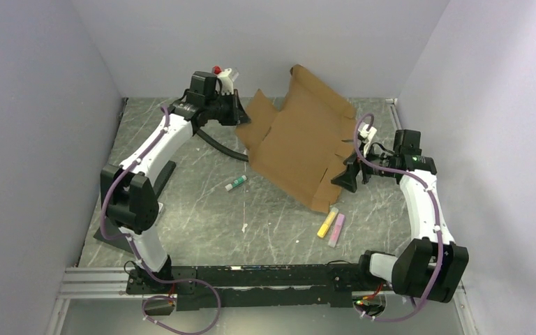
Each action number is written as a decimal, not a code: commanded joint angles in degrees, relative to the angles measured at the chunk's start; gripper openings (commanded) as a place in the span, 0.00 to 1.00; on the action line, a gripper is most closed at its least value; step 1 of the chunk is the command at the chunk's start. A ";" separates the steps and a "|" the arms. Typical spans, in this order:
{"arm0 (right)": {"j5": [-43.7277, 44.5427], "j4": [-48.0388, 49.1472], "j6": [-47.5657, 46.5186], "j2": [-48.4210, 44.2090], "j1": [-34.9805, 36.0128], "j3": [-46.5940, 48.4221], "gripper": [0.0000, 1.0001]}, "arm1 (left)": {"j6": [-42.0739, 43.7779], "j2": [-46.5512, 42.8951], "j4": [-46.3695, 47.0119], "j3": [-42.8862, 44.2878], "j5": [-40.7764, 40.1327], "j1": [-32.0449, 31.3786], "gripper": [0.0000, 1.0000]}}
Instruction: Fold the paper box
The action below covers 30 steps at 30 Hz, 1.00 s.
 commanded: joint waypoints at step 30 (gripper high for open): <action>21.82 -16.46 -56.97 16.44 24.79 12.33 1.00 | 7.84 -21.82 -15.64 -15.53 7.97 12.53 0.00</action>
